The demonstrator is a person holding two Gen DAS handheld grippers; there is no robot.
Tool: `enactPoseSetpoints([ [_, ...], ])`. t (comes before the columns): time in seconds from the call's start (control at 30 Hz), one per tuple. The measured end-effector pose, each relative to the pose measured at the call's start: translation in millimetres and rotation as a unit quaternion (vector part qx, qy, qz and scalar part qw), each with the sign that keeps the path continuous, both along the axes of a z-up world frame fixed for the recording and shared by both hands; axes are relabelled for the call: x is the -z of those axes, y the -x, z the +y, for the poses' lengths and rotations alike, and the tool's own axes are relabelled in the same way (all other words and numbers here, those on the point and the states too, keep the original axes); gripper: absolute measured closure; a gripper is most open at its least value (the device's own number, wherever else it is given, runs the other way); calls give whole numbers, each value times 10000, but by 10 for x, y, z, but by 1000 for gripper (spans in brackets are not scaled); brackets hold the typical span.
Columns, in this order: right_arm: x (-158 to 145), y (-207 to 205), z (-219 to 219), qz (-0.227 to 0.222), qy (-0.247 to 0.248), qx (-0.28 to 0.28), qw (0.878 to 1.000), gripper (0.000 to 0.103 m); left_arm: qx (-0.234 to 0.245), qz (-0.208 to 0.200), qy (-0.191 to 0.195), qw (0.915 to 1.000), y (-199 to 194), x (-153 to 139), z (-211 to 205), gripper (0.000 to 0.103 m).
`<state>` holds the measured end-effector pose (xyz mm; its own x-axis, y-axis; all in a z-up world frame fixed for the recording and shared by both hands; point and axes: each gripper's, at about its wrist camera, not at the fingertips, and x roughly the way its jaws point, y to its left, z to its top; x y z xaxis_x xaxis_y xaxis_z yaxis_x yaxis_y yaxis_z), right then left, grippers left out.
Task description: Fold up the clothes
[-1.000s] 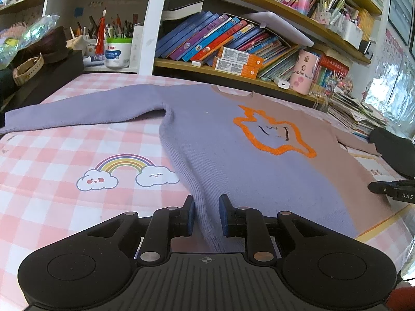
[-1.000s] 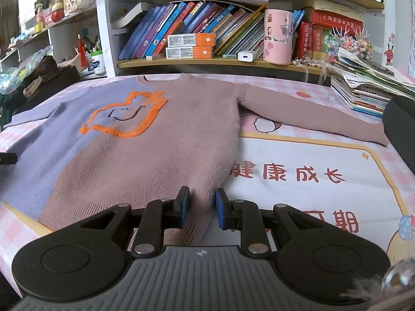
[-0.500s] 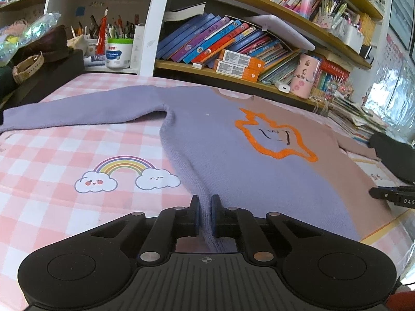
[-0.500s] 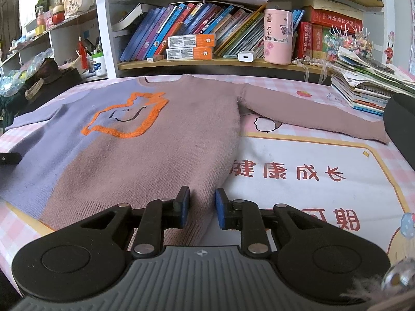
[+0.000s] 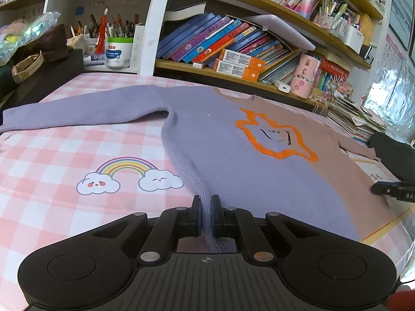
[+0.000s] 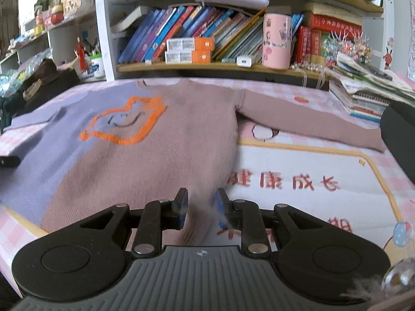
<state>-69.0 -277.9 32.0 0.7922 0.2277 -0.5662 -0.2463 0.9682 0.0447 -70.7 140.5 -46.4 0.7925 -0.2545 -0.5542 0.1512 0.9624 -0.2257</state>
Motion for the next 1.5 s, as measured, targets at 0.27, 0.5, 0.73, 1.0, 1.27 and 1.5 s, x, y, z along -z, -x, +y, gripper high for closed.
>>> enactPoseSetpoints([
  [0.27, -161, 81, 131, -266, -68, -215, 9994, 78, -162, -68, -149, 9997, 42, -57, 38, 86],
  [0.5, -83, 11, 289, -160, -16, -288, 9995, 66, -854, -299, 13, 9959, 146, -177, 412, 63],
  [0.73, -27, -53, 380, -100, 44, -312, 9995, 48, -1516, -244, 119, 9881, 231, -173, 786, 41],
  [1.0, -53, -131, 400, -289, 145, -301, 9990, 35, -1751, -296, -108, 9840, 200, -274, 934, 28],
  [1.27, -52, -381, 410, -640, 307, -298, 9970, 23, -2317, -70, -233, 9725, -158, -433, 1263, 25],
  [1.5, 100, -500, 386, -382, 181, -270, 9987, 21, -2843, 438, -134, 9576, -596, -405, 1678, 25],
])
